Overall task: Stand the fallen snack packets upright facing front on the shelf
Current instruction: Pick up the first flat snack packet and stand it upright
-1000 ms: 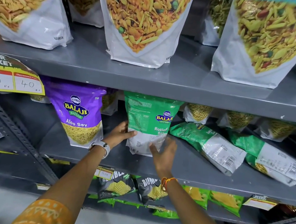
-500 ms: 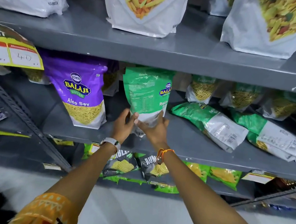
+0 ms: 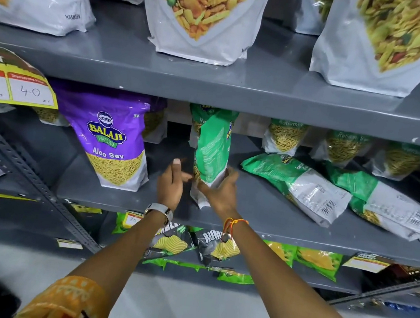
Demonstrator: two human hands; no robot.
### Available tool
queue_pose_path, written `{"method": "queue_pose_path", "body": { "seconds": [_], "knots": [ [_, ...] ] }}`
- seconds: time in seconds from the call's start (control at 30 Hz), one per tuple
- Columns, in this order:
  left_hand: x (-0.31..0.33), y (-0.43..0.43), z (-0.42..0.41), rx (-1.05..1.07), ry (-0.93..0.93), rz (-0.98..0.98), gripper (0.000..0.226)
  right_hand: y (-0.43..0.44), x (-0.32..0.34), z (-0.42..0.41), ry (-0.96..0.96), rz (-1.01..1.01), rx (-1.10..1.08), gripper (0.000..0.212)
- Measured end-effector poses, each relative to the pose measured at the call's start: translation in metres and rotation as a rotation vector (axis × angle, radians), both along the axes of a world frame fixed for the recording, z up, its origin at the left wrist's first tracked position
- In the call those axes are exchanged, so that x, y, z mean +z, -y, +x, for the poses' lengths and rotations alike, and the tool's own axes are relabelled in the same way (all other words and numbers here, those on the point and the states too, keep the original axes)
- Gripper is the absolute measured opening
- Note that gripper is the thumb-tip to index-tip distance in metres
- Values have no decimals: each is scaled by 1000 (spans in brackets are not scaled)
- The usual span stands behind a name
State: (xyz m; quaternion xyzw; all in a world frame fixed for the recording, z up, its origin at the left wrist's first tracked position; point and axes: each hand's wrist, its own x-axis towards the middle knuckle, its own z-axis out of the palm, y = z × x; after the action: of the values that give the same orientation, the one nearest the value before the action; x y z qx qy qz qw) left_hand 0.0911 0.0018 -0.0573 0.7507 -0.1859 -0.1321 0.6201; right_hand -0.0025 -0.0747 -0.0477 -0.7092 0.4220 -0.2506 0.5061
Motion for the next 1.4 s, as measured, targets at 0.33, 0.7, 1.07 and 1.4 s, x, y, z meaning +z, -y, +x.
{"method": "queue_pose_path", "body": {
  "seconds": [0.33,0.7,1.07,1.4],
  "knots": [
    [11,26,25,-210,-361,-41,38,22,-8,-3,63,92,207,56],
    [-4,-1,10,-121,141,38,51,52,-2,-11,162,171,173,43],
    [-5,-7,25,-214,-36,25,75,55,-9,-13,32,226,208,77],
    [-7,0,23,-236,-63,132,79,47,-3,-9,-74,-23,151,72]
  ]
}}
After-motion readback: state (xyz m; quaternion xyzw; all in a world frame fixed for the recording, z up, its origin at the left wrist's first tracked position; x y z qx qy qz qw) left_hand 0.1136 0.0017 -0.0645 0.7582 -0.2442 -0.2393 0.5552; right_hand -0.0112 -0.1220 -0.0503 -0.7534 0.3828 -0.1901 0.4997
